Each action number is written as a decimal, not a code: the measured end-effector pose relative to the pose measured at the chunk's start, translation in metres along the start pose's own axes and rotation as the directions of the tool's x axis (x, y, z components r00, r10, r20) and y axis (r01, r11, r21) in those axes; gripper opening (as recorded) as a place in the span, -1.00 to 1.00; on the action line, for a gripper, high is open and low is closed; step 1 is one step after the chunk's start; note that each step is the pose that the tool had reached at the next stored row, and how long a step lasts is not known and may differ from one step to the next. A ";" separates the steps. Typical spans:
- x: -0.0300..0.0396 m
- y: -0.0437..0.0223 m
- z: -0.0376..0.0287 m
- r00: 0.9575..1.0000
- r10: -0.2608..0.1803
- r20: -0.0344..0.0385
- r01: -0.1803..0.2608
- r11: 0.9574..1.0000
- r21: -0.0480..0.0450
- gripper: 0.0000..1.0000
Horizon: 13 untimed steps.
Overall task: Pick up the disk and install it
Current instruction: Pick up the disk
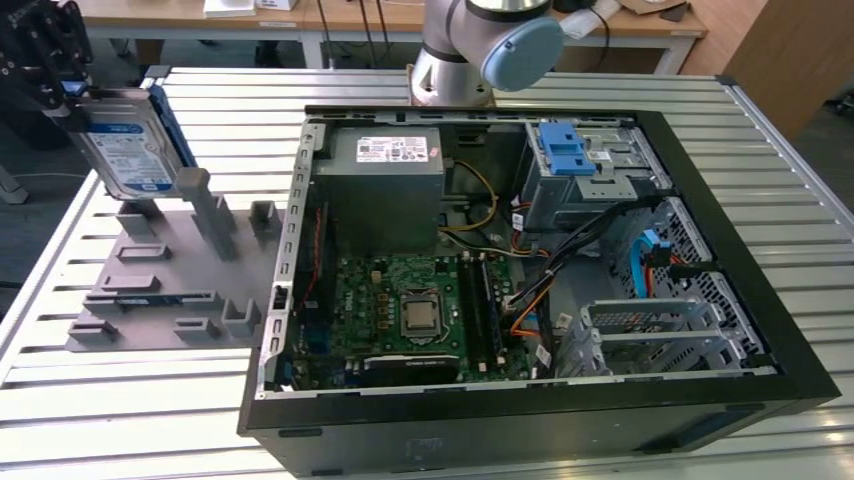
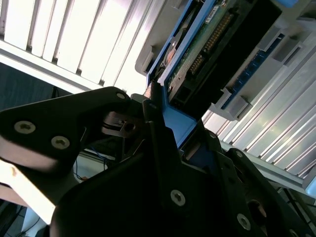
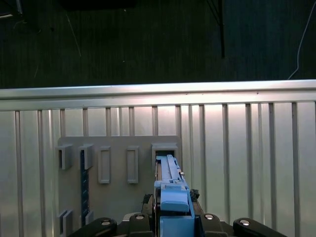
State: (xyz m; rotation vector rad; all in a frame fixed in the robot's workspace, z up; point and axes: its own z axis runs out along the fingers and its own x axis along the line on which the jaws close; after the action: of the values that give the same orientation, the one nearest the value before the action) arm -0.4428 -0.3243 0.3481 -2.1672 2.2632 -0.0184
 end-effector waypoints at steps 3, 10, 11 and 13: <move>0.0000 0.0000 -0.0031 1.000 0.000 0.000 0.000 1.000 0.000 -0.27; 0.0000 -0.0002 -0.0105 1.000 0.000 0.000 0.000 1.000 0.000 -0.27; 0.0000 -0.0002 -0.0114 1.000 0.000 0.000 0.000 1.000 0.000 -0.27; 0.0000 -0.0002 -0.0131 1.000 0.000 0.000 0.000 1.000 0.000 -0.27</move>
State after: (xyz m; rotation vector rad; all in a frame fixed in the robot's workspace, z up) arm -0.4428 -0.3243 0.3612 -2.1671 2.2632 -0.0184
